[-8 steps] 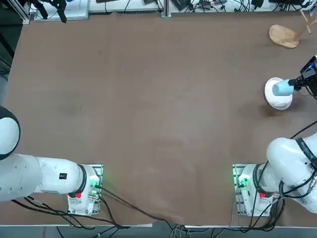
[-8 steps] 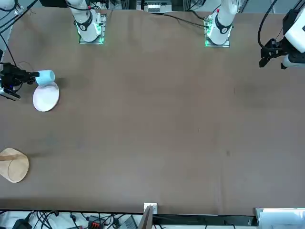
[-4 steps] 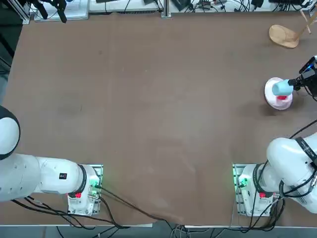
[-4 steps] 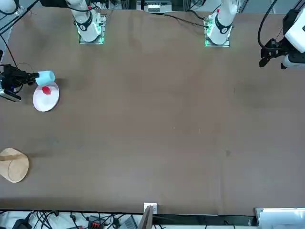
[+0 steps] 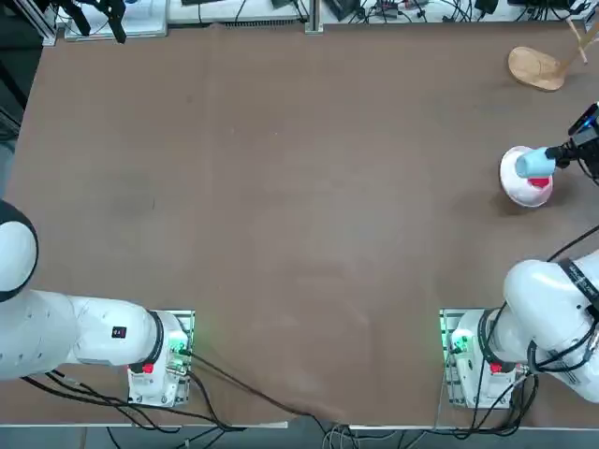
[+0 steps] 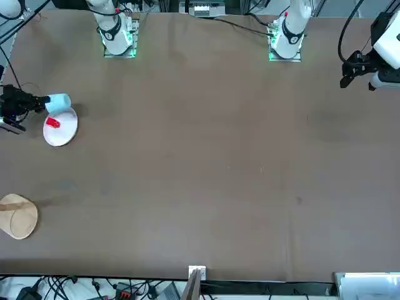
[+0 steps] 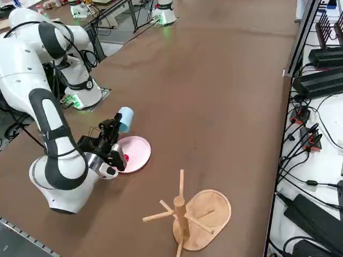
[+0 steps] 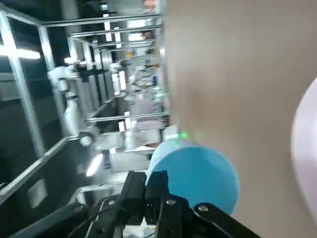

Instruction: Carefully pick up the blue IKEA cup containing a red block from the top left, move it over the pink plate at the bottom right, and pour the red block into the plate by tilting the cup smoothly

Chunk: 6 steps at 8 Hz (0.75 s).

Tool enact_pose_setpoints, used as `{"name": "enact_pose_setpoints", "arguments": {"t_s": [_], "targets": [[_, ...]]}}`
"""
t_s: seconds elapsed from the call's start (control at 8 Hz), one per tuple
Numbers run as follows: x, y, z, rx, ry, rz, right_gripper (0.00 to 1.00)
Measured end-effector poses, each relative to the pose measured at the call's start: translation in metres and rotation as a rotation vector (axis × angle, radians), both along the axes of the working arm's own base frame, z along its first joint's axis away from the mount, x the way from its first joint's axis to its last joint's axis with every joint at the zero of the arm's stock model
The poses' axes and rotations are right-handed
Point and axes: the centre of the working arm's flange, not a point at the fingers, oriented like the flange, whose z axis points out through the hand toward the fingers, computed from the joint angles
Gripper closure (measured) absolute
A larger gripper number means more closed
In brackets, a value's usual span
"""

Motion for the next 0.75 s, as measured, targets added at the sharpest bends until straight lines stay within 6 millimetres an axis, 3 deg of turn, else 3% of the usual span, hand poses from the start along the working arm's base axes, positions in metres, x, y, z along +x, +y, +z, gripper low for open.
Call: {"name": "enact_pose_setpoints", "arguments": {"t_s": [0.25, 0.5, 0.75], "targets": [[0.039, 0.016, 0.044, -0.185, -0.043, 0.008, 0.98], [0.071, 0.063, 0.103, -0.395, -0.086, 0.020, 0.98], [0.082, 0.105, 0.148, -0.593, -0.139, 0.071, 0.98]]}}
